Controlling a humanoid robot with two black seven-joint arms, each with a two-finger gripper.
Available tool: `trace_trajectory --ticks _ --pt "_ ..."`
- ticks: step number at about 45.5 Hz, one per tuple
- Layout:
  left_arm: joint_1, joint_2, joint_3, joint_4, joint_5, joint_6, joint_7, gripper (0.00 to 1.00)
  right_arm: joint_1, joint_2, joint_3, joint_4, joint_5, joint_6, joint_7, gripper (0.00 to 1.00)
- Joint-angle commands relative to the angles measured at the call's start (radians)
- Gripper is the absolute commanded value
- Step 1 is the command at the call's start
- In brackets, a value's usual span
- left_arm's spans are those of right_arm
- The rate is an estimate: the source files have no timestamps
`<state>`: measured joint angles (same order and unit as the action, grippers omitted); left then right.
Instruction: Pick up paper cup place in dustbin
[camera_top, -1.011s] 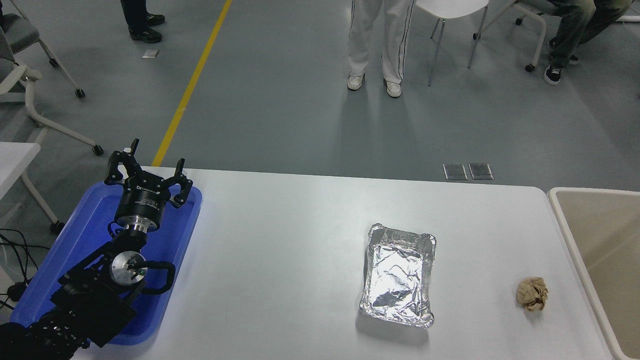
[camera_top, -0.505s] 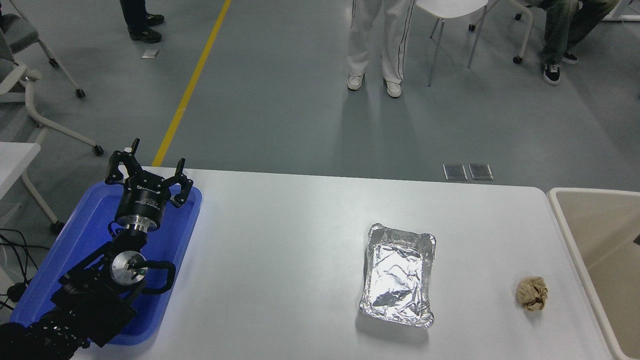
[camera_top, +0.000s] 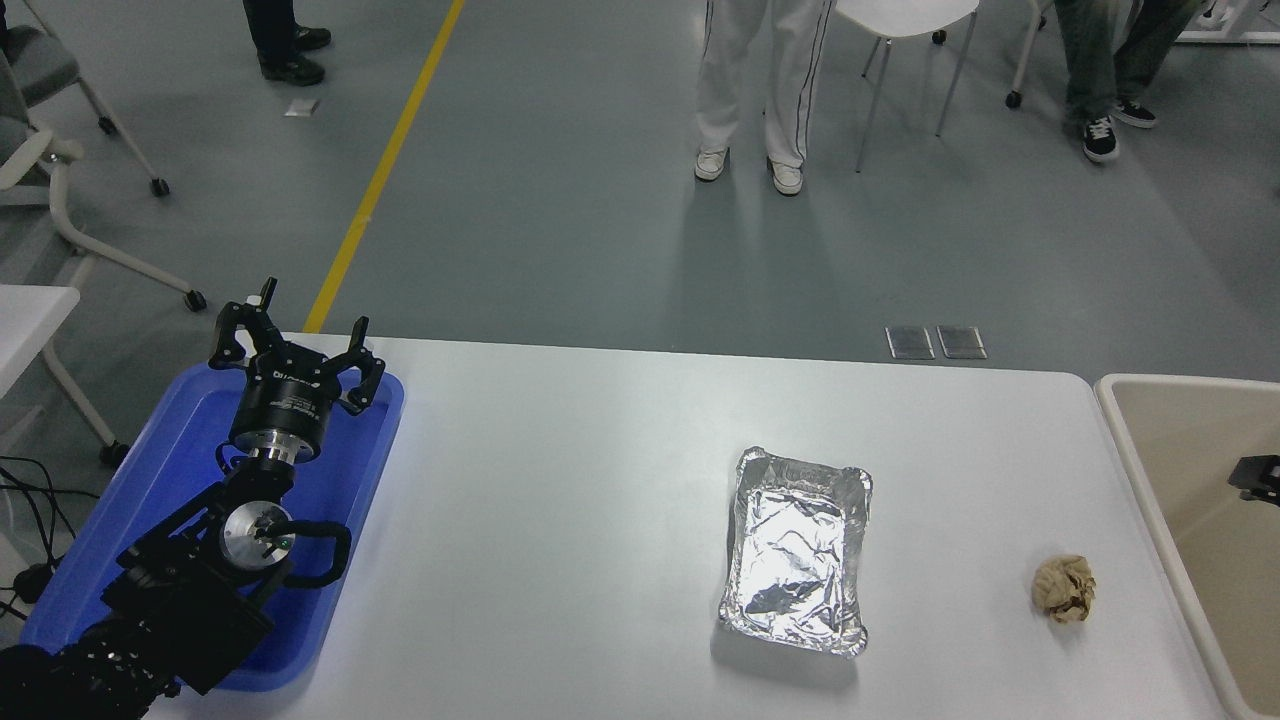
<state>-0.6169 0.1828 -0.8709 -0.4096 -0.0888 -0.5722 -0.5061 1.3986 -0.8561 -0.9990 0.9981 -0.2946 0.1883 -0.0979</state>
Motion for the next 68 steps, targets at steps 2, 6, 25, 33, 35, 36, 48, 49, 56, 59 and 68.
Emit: trace_trajectory --ticks 2,6,25,33,35,36,48,49,56,59,68 --pt "0.0 0.0 0.0 0.0 0.0 0.0 0.0 1.0 0.252 0.009 -0.116 0.083 -0.004 0.356 0.0 1.0" --pt "0.0 0.0 0.0 0.0 0.0 0.0 0.0 1.0 0.373 0.038 -0.162 0.085 -0.009 0.525 0.0 1.0" --pt "0.0 0.001 0.001 0.0 0.0 0.0 0.0 1.0 0.681 0.203 -0.25 0.204 -0.009 0.597 0.0 1.0" --pt "0.002 0.001 0.0 0.002 0.0 0.002 0.0 1.0 0.822 0.275 -0.253 0.295 -0.012 0.597 0.0 1.0" --pt "0.002 0.001 0.001 0.002 0.0 0.002 0.0 1.0 0.844 0.304 -0.253 0.303 -0.012 0.597 0.0 1.0" --pt "0.002 0.001 0.001 0.002 0.0 0.002 0.0 1.0 0.85 0.318 -0.253 0.306 -0.012 0.597 0.0 1.0" --pt "0.002 0.001 0.001 0.002 0.0 0.002 0.0 1.0 0.935 0.41 -0.222 0.369 -0.012 0.597 0.0 1.0" --pt "0.002 0.001 0.001 0.002 0.0 0.002 0.0 1.0 0.938 0.414 -0.215 0.376 -0.012 0.597 0.0 1.0" --pt "0.002 0.001 0.001 0.002 0.0 0.002 0.0 1.0 0.932 0.427 -0.178 0.39 -0.008 0.597 0.0 1.0" --pt "0.002 0.001 0.001 0.002 0.0 0.002 0.0 1.0 0.927 0.442 -0.181 0.389 -0.004 0.597 0.0 1.0" --pt "0.0 0.001 0.001 0.0 0.0 0.002 0.0 1.0 0.919 0.469 -0.204 0.376 0.005 0.597 0.0 1.0"
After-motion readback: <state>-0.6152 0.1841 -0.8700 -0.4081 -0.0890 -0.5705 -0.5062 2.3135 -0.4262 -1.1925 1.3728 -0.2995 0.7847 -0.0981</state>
